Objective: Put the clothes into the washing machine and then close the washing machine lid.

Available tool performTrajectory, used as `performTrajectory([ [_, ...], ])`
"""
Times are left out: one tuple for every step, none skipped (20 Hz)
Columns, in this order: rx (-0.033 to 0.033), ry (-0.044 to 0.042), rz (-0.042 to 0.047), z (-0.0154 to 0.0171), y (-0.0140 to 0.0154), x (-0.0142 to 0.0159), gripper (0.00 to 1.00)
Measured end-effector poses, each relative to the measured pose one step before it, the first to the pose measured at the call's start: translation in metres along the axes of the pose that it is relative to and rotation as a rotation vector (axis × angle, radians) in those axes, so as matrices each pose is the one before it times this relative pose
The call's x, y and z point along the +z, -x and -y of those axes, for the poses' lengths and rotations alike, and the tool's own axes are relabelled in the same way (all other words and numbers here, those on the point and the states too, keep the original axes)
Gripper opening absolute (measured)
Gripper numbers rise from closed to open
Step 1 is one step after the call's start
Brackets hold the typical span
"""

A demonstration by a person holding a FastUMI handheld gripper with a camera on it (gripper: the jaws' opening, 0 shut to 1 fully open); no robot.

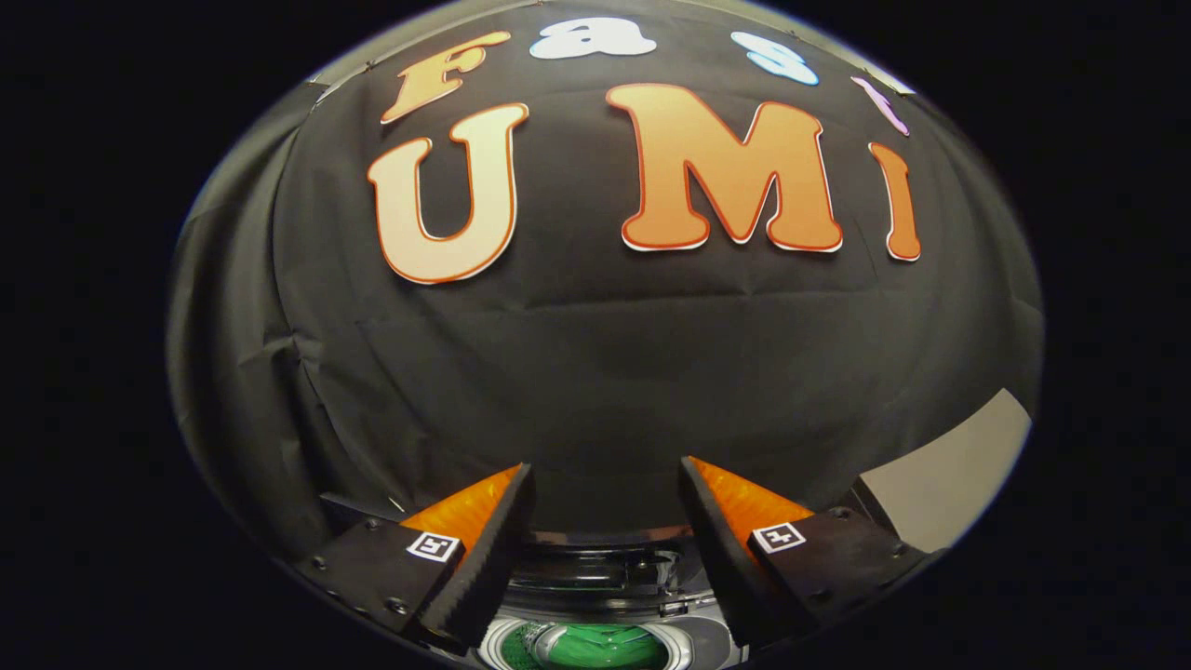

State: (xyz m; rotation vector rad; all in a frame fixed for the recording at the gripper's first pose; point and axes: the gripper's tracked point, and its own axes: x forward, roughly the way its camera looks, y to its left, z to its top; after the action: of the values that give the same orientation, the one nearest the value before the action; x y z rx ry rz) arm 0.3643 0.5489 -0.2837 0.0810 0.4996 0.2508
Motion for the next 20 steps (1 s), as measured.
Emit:
performTrajectory([
  [-0.00422,-0.00147,-0.00235,0.0019,-0.00546,-0.00002,0.99],
  [-0.00589,-0.00247,0.00034,0.0026,-0.00506,-0.00113,0.99],
  [-0.00691,-0.00061,-0.0002,0.00328,-0.00464,-0.00052,0.99],
  [-0.00916,0.00084,-0.00868,0.00282,-0.00616,-0.00299,0.99],
  [-0.00807,-0.00081,-0.01752,0.00208,-0.00608,-0.00427,0.99],
  [-0.00078,-0.00098,-0.01644,0.00083,-0.00596,-0.00446,0.99],
  [-0.00352,0.00218,-0.01408,0.00092,-0.00448,-0.00429,0.99],
  [-0.00412,0.008,-0.00632,0.00101,-0.0032,-0.00369,0.98],
  [-0.01252,0.01367,0.02777,0.00163,-0.00131,0.00359,0.99],
  [-0.0029,0.01284,-0.00325,-0.00081,-0.00365,-0.00493,0.98],
  [0.00351,0.01533,0.02253,0.00038,-0.00034,0.00435,0.98],
  [0.00961,-0.00264,0.00692,0.00052,0.00014,0.00012,0.98],
  [0.00415,-0.00842,-0.00481,0.00099,0.00159,-0.00168,0.97],
  [0.00426,-0.00458,0.0001,-0.00106,0.00013,-0.00093,0.98],
  [-0.00052,0.00494,0.00569,-0.00027,0.00114,0.00074,0.98],
  [-0.00107,0.00332,0.0034,0.00136,-0.00081,0.00002,0.98],
  [-0.00419,-0.00412,0.00626,0.0002,0.00135,-0.00015,0.98],
  [-0.00277,-0.00297,0.00542,-0.00015,0.00144,0.00095,0.98],
  [-0.00174,0.0012,0.00384,0.00003,0.00146,-0.00069,0.98],
  [-0.00169,-0.00209,0.00145,0.00098,0.007,-0.00281,0.98],
])
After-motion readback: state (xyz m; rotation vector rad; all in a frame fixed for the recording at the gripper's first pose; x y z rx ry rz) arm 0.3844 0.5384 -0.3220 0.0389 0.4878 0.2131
